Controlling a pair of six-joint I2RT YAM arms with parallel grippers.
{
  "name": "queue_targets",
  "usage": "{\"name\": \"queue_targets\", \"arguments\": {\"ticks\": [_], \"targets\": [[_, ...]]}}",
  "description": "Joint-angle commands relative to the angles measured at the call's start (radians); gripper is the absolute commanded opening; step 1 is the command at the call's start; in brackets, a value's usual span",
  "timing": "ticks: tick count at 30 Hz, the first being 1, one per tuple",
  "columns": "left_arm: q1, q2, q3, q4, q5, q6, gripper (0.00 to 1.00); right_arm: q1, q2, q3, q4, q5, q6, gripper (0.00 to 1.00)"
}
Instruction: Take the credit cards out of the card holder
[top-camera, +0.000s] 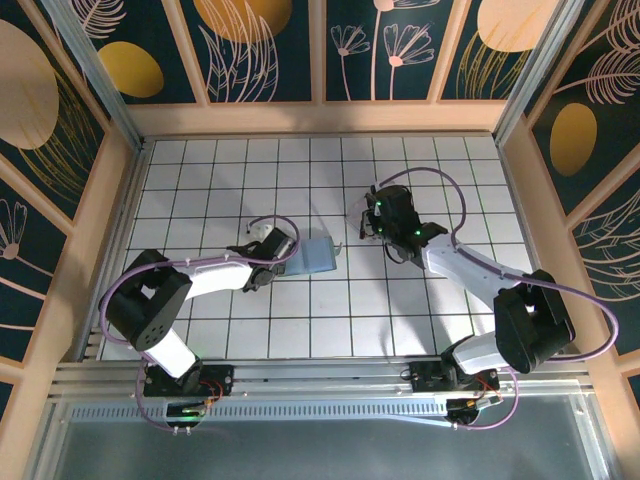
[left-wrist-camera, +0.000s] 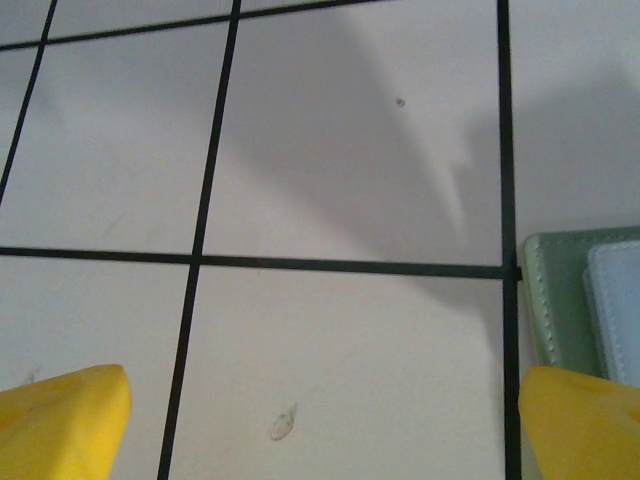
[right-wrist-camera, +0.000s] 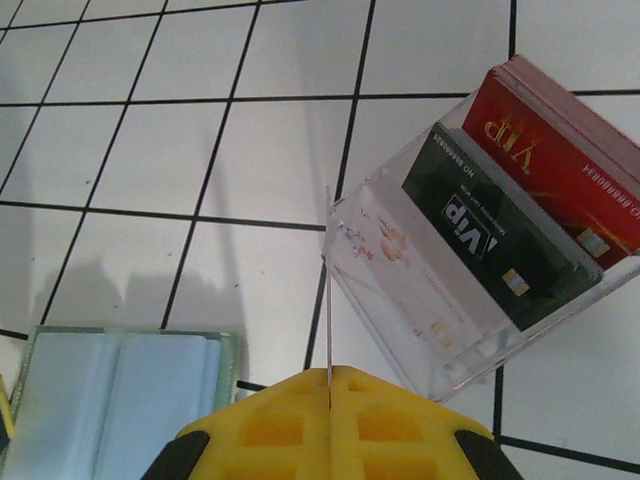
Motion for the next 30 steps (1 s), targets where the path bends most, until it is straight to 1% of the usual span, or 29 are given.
{"name": "queue_targets", "arguments": {"ticks": [1, 2, 3, 12, 14, 16, 22, 23, 28, 30], "targets": [[0.011, -0.007, 0.046, -0.015, -0.035, 0.041, 0.99, -0.003, -0.001, 0.036, -0.014, 0.029, -0.071, 0.00], [0.010, -0.006, 0.055, -0.023, -0.032, 0.039, 0.99, -0.035, 0.000, 0.039, -0.019, 0.029, -0.081, 0.00], [0.012, -0.010, 0.062, -0.030, -0.025, 0.037, 0.99, -0.041, 0.000, 0.042, -0.020, 0.023, -0.094, 0.00], [0.005, -0.088, 0.097, -0.116, 0.002, 0.027, 0.99, -0.067, -0.010, 0.045, -0.007, -0.042, -0.224, 0.00], [-0.007, -0.106, 0.090, -0.119, 0.020, 0.022, 0.99, -0.070, -0.011, 0.041, 0.003, -0.046, -0.245, 0.00], [-0.037, -0.118, 0.085, -0.125, 0.033, 0.012, 0.99, -0.074, -0.016, 0.034, 0.016, -0.050, -0.266, 0.00], [-0.124, -0.071, 0.089, -0.164, 0.031, -0.051, 0.99, -0.088, -0.028, 0.016, 0.030, -0.064, -0.316, 0.00], [-0.134, -0.060, 0.087, -0.166, 0.031, -0.059, 0.99, -0.089, -0.030, 0.013, 0.030, -0.090, -0.326, 0.00], [-0.149, -0.019, 0.071, -0.159, 0.044, -0.074, 0.99, -0.093, -0.029, -0.006, 0.042, -0.100, -0.362, 0.00], [-0.149, -0.001, 0.061, -0.150, 0.026, -0.075, 0.99, -0.093, -0.025, -0.009, 0.044, -0.100, -0.373, 0.00]]}}
